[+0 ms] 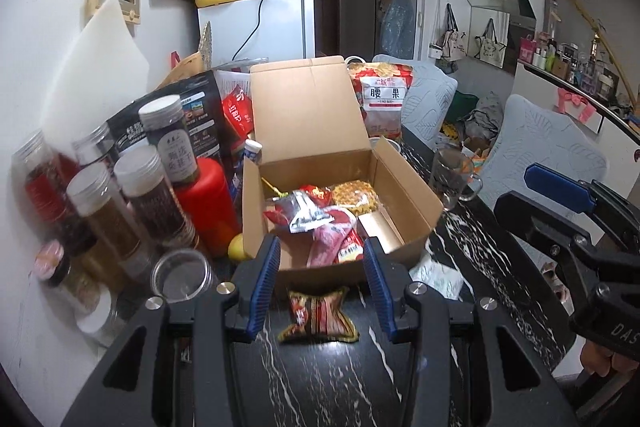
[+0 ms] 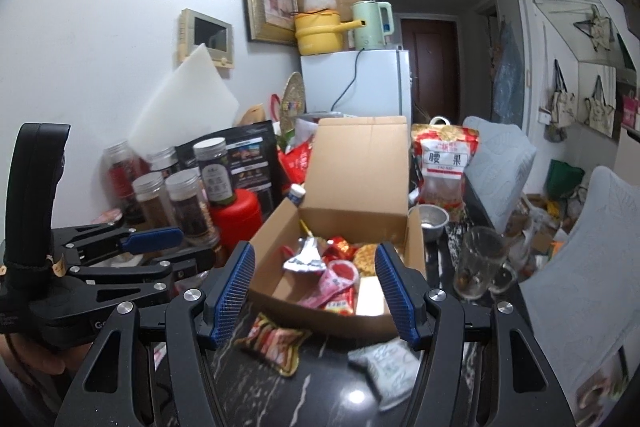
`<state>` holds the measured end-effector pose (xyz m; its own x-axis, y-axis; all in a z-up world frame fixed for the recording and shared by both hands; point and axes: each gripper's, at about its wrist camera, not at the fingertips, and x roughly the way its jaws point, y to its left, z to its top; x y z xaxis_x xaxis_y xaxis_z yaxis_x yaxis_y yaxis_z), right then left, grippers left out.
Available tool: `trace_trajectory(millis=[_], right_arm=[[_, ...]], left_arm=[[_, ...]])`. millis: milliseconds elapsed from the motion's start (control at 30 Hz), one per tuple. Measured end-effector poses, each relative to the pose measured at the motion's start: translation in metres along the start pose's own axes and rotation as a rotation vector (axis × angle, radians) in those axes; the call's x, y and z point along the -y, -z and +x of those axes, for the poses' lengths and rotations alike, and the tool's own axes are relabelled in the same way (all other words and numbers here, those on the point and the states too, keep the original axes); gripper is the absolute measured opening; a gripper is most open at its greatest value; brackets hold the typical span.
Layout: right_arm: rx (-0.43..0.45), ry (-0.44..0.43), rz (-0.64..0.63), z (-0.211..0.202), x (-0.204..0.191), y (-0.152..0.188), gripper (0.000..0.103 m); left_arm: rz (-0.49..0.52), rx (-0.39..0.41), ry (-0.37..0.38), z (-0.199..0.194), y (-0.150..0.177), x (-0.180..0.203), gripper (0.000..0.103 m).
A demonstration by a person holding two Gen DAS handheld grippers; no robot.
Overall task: Organize snacks
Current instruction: 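Withdraw both grippers from the box toward the remaining snacks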
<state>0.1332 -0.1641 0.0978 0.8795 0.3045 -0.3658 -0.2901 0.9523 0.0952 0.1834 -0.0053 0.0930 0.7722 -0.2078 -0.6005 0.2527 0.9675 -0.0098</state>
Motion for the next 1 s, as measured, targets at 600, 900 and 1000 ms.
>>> trace_trajectory(millis=[600,900,1000], right_arm=[[-0.068,-0.012,0.034,-0.014,0.001,0.068,0.065],[-0.14,-0.021,0.071,0.011,0.011,0.103,0.065],[-0.165,-0.015,0.08,0.022,0.015,0.112,0.065]], left_arm=[[-0.041,-0.118,0.075,0.011,0.069,0.008,0.043],[-0.056,-0.172,0.085,0.037,0.092,0.009,0.043],[-0.068,-0.181,0.069,0.047,0.1,0.008,0.043]])
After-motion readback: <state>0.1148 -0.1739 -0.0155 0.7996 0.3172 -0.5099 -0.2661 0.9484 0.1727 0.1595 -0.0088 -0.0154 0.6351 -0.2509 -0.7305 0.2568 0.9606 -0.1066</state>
